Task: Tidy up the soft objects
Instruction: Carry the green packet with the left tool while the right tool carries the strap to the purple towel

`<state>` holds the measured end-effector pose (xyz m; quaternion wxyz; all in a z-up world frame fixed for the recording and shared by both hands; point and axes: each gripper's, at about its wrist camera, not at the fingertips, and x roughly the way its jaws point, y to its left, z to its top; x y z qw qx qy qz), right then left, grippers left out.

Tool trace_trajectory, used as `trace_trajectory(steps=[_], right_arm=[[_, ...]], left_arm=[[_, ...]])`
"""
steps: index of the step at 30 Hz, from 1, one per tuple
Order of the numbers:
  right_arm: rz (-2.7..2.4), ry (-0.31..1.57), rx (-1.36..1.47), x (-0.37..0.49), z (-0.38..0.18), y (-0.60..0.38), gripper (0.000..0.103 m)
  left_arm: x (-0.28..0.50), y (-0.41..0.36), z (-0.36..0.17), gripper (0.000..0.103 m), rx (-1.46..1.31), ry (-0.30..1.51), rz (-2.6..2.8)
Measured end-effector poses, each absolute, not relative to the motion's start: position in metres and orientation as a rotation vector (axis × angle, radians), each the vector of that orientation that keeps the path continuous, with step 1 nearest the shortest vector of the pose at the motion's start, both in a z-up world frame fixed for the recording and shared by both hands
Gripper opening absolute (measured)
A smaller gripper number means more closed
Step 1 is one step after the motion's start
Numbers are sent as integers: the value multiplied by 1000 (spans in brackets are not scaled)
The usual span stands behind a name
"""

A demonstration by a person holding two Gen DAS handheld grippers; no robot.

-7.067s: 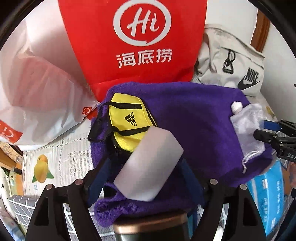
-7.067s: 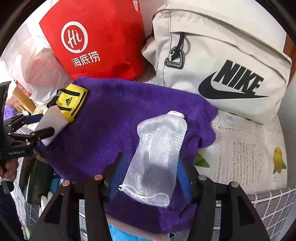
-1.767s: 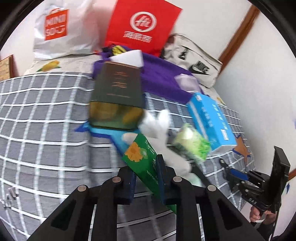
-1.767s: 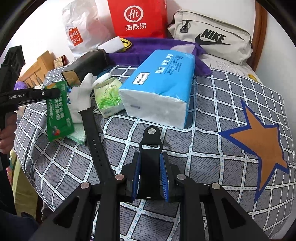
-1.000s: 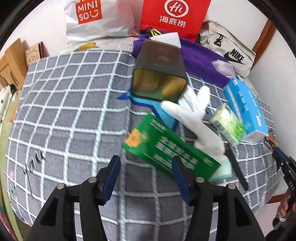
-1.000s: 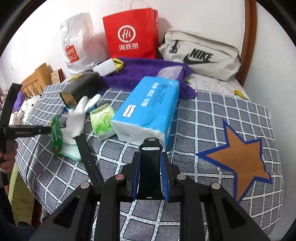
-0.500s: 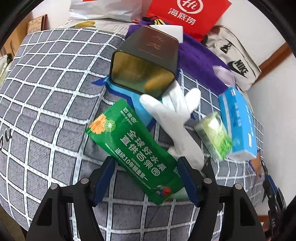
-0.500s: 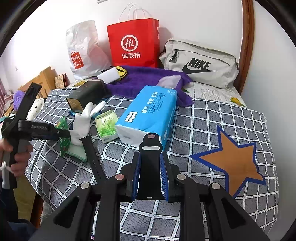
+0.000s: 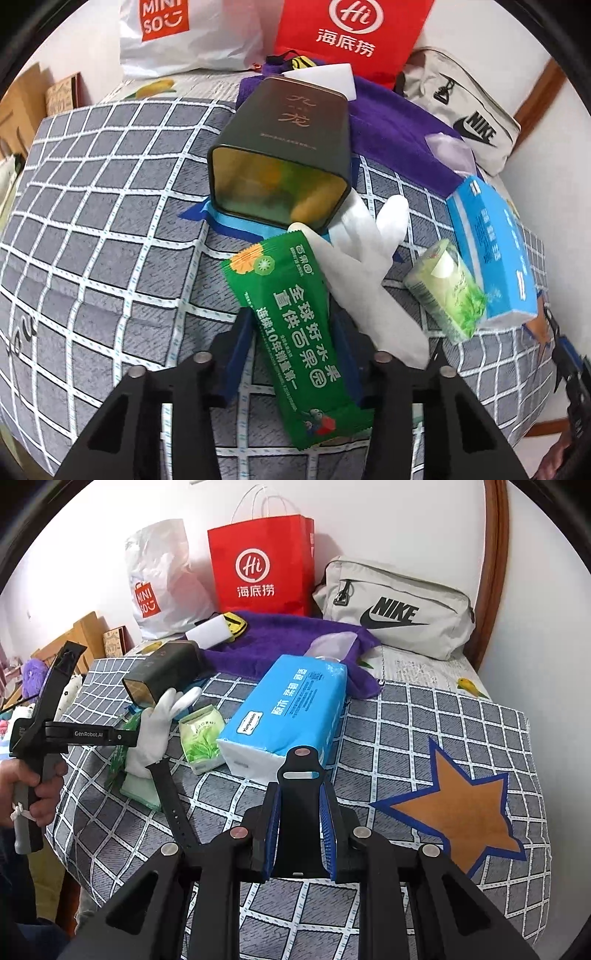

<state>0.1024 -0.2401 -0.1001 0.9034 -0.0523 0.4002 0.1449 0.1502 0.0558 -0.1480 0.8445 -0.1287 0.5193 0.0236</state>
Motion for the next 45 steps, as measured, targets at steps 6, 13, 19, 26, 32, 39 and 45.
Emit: trace_trajectory(steps=[6, 13, 19, 26, 32, 39, 45], right_arm=[[297, 837, -116, 108, -102, -236, 21], [284, 815, -116, 112, -91, -231, 21], [262, 812, -97, 122, -80, -229, 21], [256, 809, -89, 137, -69, -220, 21], [246, 806, -72, 150, -59, -215, 21], [258, 790, -63, 164, -46, -208, 21], [264, 783, -58, 178, -38, -205, 21]], left_arm=[[147, 50, -151, 46, -218, 1108, 22], [144, 52, -147, 28, -173, 1087, 17], [138, 65, -132, 26, -190, 1069, -8], [133, 74, -102, 26, -218, 1021, -53], [135, 72, -77, 26, -220, 988, -76], [149, 66, -54, 26, -204, 962, -103], [168, 66, -42, 26, -220, 955, -125]])
